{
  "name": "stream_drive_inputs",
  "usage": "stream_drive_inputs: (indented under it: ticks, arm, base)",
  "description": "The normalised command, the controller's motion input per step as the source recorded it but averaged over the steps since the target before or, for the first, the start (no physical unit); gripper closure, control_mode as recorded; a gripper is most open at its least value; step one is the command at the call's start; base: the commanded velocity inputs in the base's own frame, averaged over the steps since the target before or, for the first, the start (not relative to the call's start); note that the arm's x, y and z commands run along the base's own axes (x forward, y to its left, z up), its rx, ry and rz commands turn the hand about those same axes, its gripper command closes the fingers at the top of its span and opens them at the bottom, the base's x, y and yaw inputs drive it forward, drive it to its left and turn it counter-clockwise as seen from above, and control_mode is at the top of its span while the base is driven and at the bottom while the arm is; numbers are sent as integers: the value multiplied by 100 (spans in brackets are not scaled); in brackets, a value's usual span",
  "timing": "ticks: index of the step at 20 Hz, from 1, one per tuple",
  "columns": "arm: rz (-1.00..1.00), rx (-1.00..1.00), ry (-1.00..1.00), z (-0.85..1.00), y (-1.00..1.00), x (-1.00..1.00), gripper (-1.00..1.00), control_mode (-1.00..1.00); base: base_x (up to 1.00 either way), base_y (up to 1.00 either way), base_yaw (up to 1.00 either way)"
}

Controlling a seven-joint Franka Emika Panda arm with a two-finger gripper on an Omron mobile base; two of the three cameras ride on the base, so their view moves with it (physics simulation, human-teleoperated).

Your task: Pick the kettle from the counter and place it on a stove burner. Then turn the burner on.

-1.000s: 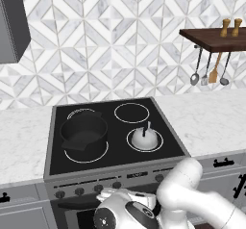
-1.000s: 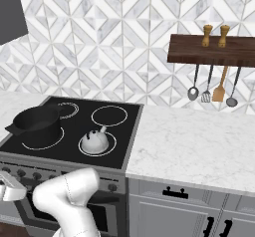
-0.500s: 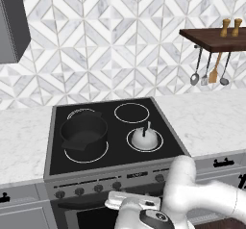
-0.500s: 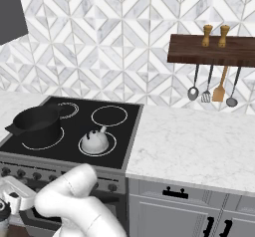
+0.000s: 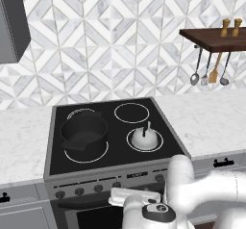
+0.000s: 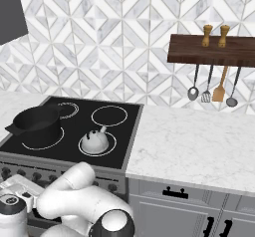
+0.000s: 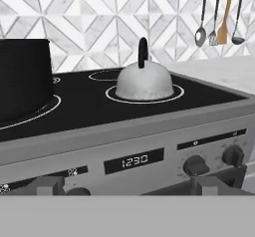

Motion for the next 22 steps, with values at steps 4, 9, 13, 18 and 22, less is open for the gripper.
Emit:
stream_drive_inputs:
  ticks: [4,9,13,18,22]
  arm:
    - [3,-3,-12,-61,17,0,-100,-100]
    - [1,-1,-8,-17,5,23,-100,-100]
    - [0,0,0,0,0,49,-100,-100]
    - [1,0,-1,0,11,51,-100,-100]
    - [2,0,0,-9,0,45,-100,-100]
  base:
    - [0,0,0]
    - [0,0,0]
    - [0,0,0]
    - [0,0,0]
    - [0,0,0]
